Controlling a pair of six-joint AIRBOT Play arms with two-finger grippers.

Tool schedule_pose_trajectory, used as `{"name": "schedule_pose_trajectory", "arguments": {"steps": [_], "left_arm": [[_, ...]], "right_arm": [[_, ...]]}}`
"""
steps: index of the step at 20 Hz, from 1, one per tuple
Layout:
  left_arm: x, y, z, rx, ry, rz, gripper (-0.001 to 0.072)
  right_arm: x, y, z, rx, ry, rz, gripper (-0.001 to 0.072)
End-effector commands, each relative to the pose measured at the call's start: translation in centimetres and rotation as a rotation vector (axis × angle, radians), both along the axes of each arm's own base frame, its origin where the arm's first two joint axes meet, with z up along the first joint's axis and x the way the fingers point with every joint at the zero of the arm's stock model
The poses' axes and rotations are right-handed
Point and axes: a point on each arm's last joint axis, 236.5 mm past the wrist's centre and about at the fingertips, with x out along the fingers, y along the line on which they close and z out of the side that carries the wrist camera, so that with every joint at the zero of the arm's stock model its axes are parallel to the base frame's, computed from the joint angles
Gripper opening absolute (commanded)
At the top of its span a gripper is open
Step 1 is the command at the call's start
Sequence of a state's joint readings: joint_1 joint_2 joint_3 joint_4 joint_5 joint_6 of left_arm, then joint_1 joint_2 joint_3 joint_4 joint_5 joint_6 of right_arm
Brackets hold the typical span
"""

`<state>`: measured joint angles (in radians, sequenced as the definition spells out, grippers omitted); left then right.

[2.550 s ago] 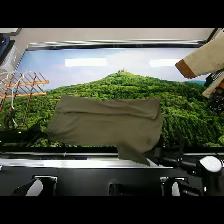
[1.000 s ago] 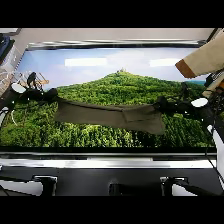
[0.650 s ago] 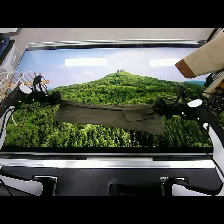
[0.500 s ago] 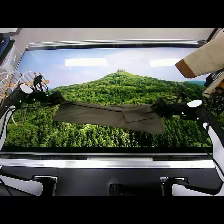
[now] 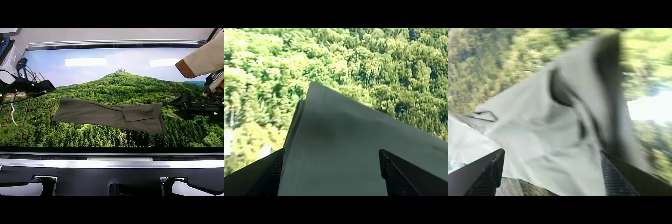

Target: Fold the clothes and pants, and hang the long-sleeved shirts on hangers.

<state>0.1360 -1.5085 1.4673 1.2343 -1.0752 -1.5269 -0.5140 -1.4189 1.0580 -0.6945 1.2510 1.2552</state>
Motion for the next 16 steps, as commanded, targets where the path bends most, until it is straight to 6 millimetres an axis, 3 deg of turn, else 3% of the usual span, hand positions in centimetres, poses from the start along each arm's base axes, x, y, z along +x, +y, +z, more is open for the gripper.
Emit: {"name": "schedule_pose_trajectory", "arguments": {"steps": [1, 5, 9, 16], "left_arm": [[-2.5, 1.0, 3.3, 0.063, 0.010, 0.003, 0.0720], [-4.1, 0.8, 4.7, 0.063, 0.026, 0.006, 0.0720], [-4.7, 0.8, 4.5, 0.057, 0.055, 0.016, 0.0720], [-4.8, 0.8, 4.4, 0.054, 0.061, 0.019, 0.0720]], "right_arm": [[-1.7, -1.6, -2.6, 0.049, 0.052, 0.049, 0.0690], [-1.2, 0.7, -5.6, 0.182, 0.073, 0.108, 0.0690], [-0.5, 2.2, -8.2, 0.146, 0.071, 0.154, 0.0689], [1.1, 3.6, -9.8, 0.041, 0.044, 0.173, 0.0686]]}}
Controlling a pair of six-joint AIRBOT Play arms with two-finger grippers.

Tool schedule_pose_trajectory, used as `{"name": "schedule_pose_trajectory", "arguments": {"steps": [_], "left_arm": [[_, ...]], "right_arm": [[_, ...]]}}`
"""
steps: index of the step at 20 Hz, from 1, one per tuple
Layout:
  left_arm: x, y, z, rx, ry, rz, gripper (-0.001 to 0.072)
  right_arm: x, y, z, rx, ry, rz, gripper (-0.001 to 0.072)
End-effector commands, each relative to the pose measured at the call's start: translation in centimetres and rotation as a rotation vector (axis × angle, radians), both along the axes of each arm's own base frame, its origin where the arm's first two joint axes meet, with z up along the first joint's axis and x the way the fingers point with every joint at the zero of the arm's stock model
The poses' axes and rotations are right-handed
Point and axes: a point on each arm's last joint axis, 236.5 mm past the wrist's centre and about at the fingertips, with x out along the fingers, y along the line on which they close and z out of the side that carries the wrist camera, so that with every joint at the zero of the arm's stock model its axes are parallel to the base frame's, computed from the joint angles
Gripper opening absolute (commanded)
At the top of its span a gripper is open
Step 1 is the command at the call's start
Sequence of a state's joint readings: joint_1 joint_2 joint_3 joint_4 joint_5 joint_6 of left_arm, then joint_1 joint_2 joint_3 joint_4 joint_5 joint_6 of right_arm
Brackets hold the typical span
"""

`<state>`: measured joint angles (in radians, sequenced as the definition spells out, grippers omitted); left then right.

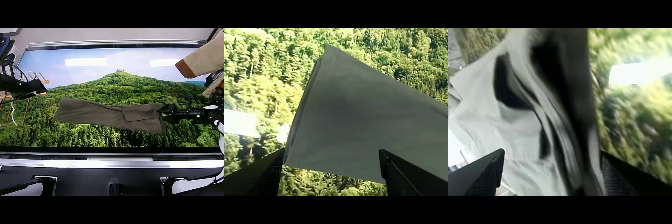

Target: Fold the clothes and pants, and hang the long-sleeved shirts on hangers.

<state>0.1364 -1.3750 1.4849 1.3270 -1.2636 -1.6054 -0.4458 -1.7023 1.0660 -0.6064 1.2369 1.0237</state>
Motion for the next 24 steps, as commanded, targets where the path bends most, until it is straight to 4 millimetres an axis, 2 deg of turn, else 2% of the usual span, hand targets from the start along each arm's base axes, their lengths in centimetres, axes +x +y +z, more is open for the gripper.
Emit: {"name": "schedule_pose_trajectory", "arguments": {"steps": [1, 6, 10, 11, 12, 13, 14, 15, 16, 18, 19, 21, 24], "left_arm": [[-0.1, 0.0, 0.0, 0.001, 0.003, 0.001, 0.0720], [-0.1, 0.0, 0.0, 0.001, 0.003, 0.001, 0.0720], [-0.1, 0.0, 0.0, 0.001, 0.003, 0.001, 0.0720], [-0.1, 0.0, 0.0, 0.000, 0.003, 0.001, 0.0720], [-0.1, 0.0, 0.0, 0.000, 0.003, 0.001, 0.0720], [-0.1, 0.0, 0.0, 0.000, 0.004, 0.001, 0.0720], [-0.1, -0.1, -0.1, -0.001, 0.006, 0.001, 0.0720], [-0.1, -0.3, -0.1, -0.009, 0.007, -0.002, 0.0715], [-0.1, -0.7, -0.3, -0.017, 0.010, -0.009, 0.0637], [0.2, -2.9, -1.1, -0.059, 0.028, -0.041, 0.0122], [0.4, -4.6, -1.7, -0.091, 0.042, -0.062, 0.0020], [0.7, -9.4, -3.7, -0.169, 0.094, -0.094, 0.0021], [0.0, -18.9, -7.8, -0.273, 0.182, -0.175, 0.0020]], "right_arm": [[0.5, 0.3, -1.3, -0.070, -0.007, 0.013, 0.0686], [-0.3, 3.6, -1.9, -0.084, 0.026, 0.100, 0.0673], [-0.6, 5.8, -2.3, -0.098, 0.059, 0.128, 0.0619], [-0.8, 6.0, -2.4, -0.102, 0.065, 0.138, 0.0494], [-0.9, 6.0, -2.4, -0.101, 0.069, 0.140, 0.0337], [-1.0, 6.1, -2.2, -0.098, 0.069, 0.142, 0.0091], [-1.0, 6.1, -1.8, -0.095, 0.064, 0.143, 0.0034], [-0.9, 6.1, -1.1, -0.092, 0.061, 0.137, 0.0032], [-0.8, 6.2, 0.0, -0.089, 0.059, 0.120, 0.0032], [-0.6, 6.4, 2.7, -0.079, 0.043, 0.105, 0.0032], [-0.7, 6.5, 4.4, -0.072, 0.033, 0.109, 0.0032], [-0.9, 6.7, 7.9, -0.069, 0.016, 0.119, 0.0032], [-0.3, 6.3, 13.0, -0.102, -0.041, 0.098, 0.0032]]}}
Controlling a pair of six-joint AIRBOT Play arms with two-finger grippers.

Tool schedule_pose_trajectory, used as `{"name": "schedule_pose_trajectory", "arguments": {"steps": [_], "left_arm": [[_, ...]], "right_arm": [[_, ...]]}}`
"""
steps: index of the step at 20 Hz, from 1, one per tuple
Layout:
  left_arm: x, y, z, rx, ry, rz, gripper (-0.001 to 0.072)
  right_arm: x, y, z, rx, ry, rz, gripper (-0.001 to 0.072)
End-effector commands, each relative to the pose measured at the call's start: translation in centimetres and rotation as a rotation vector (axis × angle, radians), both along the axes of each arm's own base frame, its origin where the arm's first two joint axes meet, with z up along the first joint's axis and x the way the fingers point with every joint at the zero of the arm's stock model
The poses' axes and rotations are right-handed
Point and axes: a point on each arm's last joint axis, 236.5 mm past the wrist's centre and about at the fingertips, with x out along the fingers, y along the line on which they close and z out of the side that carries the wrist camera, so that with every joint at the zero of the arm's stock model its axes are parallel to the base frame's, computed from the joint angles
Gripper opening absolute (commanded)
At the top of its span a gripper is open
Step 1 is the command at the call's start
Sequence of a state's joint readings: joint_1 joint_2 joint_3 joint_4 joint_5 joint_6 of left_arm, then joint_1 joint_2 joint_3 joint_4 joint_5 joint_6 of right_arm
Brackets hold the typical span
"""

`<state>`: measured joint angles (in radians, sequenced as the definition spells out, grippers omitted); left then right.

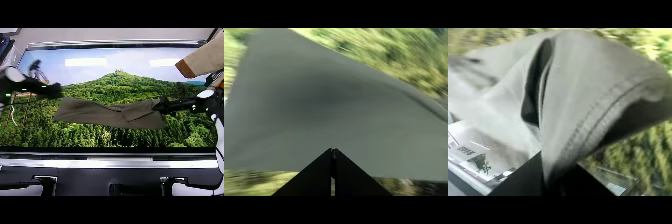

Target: Fold the clothes and pants, and hang the long-sleeved shirts on hangers.

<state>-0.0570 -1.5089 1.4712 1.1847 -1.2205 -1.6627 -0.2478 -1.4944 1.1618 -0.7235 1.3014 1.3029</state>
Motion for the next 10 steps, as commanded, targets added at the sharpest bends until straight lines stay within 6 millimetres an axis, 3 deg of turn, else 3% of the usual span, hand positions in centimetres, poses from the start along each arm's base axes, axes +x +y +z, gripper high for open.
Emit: {"name": "schedule_pose_trajectory", "arguments": {"steps": [1, 4, 7, 10], "left_arm": [[-0.9, -10.7, -4.0, -0.124, 0.083, -0.061, 0.0021], [-1.6, -18.6, -6.6, -0.204, 0.096, -0.054, 0.0020], [-2.4, -26.1, -7.2, -0.360, 0.094, -0.023, 0.0019], [-3.1, -31.3, -7.6, -0.482, 0.098, 0.037, 0.0019]], "right_arm": [[0.1, -0.2, 5.9, -0.016, -0.035, -0.026, 0.0032], [0.4, -0.6, 9.7, -0.041, -0.049, -0.030, 0.0032], [1.2, -0.8, 13.2, -0.045, -0.089, -0.051, 0.0032], [1.6, -0.8, 15.7, -0.047, -0.120, -0.066, 0.0032]]}}
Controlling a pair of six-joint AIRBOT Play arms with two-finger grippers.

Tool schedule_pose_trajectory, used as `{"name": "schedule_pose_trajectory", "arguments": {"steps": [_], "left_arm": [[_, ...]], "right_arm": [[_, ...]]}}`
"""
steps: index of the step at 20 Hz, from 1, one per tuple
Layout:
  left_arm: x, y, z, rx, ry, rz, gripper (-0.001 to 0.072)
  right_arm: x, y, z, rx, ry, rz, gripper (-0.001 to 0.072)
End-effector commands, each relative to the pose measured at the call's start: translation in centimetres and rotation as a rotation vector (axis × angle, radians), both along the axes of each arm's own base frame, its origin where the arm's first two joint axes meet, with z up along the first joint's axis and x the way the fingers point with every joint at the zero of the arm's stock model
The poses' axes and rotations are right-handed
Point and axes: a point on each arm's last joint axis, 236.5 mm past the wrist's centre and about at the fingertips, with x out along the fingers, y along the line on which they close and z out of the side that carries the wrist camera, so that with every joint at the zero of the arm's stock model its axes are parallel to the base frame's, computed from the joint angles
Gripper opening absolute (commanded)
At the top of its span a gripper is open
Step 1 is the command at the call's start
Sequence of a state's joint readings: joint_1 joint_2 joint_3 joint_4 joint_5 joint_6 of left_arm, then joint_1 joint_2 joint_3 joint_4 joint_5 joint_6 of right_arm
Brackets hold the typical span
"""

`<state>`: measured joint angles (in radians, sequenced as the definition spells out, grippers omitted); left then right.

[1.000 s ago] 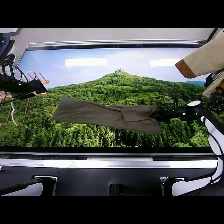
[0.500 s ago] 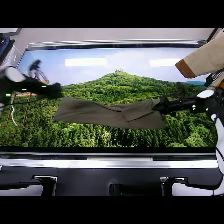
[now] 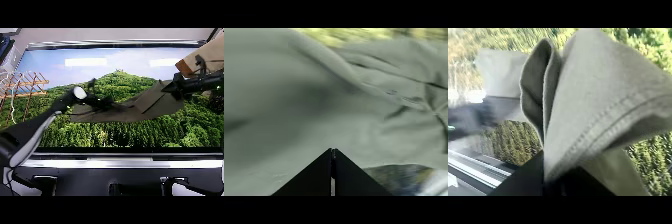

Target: Fold the clothes and pants, and hang the long-sleeved shirts on hangers.

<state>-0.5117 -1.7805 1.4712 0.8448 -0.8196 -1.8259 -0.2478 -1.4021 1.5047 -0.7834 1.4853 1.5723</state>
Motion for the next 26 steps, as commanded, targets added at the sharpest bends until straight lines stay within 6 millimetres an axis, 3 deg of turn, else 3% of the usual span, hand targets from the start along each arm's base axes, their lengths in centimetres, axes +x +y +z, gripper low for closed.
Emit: {"name": "schedule_pose_trajectory", "arguments": {"steps": [1, 4, 9, 13, 16, 18, 20, 23, 26], "left_arm": [[-0.8, -7.0, -0.6, -0.160, 0.037, 0.097, 0.0019], [-1.9, -10.6, -1.8, -0.187, 0.077, 0.076, 0.0019], [-1.1, -14.9, -2.9, -0.236, 0.122, 0.093, 0.0018], [-1.7, -16.9, -3.9, -0.248, 0.176, 0.075, 0.0018], [-1.8, -16.6, -3.8, -0.241, 0.185, 0.050, 0.0018], [-1.3, -14.9, -3.0, -0.228, 0.182, 0.009, 0.0018], [-0.6, -11.7, -1.6, -0.171, 0.152, -0.065, 0.0017], [1.8, -4.6, 2.3, -0.041, 0.037, -0.140, 0.0017], [4.7, 3.9, 8.5, 0.068, -0.108, -0.130, 0.0017]], "right_arm": [[0.0, 0.0, 3.1, -0.001, -0.016, -0.020, 0.0033], [-0.9, 0.2, 3.6, -0.003, -0.002, -0.002, 0.0033], [-1.8, 0.4, 3.9, -0.007, 0.004, 0.019, 0.0033], [-1.8, 0.3, 3.9, -0.015, 0.002, 0.019, 0.0033], [-1.6, -0.1, 3.5, -0.039, -0.004, 0.013, 0.0033], [-1.2, -0.7, 3.3, -0.061, -0.013, -0.005, 0.0033], [-0.4, -0.9, 3.4, -0.064, -0.037, -0.031, 0.0033], [0.6, -0.2, 4.1, -0.010, -0.055, -0.056, 0.0033], [1.6, 2.3, 5.1, 0.037, -0.098, -0.048, 0.0033]]}}
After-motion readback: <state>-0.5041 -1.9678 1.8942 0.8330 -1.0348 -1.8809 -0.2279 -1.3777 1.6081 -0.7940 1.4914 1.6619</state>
